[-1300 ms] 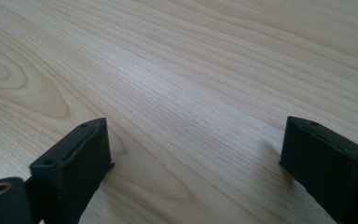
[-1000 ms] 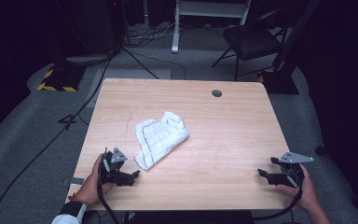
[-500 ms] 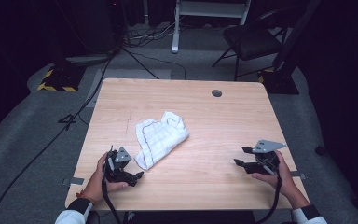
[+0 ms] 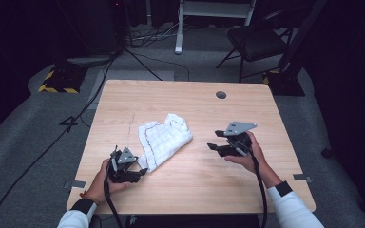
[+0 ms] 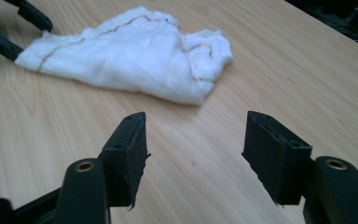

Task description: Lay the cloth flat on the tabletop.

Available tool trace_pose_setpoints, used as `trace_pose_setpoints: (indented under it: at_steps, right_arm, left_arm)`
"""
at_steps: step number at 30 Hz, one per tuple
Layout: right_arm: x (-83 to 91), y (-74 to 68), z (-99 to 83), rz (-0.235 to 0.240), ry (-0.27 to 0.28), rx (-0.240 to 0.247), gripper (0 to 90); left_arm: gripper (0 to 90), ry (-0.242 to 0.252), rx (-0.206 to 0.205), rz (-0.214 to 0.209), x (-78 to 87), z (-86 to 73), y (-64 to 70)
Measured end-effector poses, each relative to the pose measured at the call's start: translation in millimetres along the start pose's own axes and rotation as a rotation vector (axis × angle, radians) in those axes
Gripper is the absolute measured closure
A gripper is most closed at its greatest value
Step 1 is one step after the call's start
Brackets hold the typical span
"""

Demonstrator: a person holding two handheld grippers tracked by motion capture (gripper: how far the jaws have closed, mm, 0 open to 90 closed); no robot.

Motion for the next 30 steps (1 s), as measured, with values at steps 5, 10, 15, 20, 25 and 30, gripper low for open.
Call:
trace_pose_setpoints:
  at_steps: [5, 10, 15, 20, 25, 30]
  right_arm:
    - [-38.4, -8.5, 23.8, 0.062, 0.005, 0.004, 39.1]
    - [-77.8, -22.0, 42.2, 0.097, -0.019, 0.025, 38.5]
    - [-109.0, -28.4, 43.2, 0.098, -0.098, 0.067, 43.6]
    - [-122.4, -28.7, 35.6, 0.126, -0.163, 0.096, 69.9]
    - [-106.9, -29.0, 33.3, 0.133, -0.15, 0.132, 83.8]
    - [-77.2, -24.3, 17.7, 0.108, -0.161, 0.163, 84.8]
  left_arm:
    - [62.8, 0.011, 0.003, -0.02, 0.6, 0.8, -3.7]
    - [74.3, 0.008, -0.015, -0.049, -2.9, 5.4, -4.9]
    - [78.4, -0.002, -0.035, -0.057, -5.8, 9.2, -3.9]
    - [79.3, -0.009, -0.057, -0.065, -7.1, 11.1, -2.3]
    - [80.6, -0.019, -0.055, -0.071, -6.7, 12.0, 0.7]
    - [82.9, -0.045, -0.121, -0.089, -12.0, 19.3, 17.8]
Point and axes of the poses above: each handheld gripper's, and its own axes: x roughly backward along the jaws, z roughly out of its top, y roughly to its right, the point moved 2 cm from there along -x, roughly forward along the jaws, and after that the axes turned 3 degrees about -z, right-handed, at the moved point
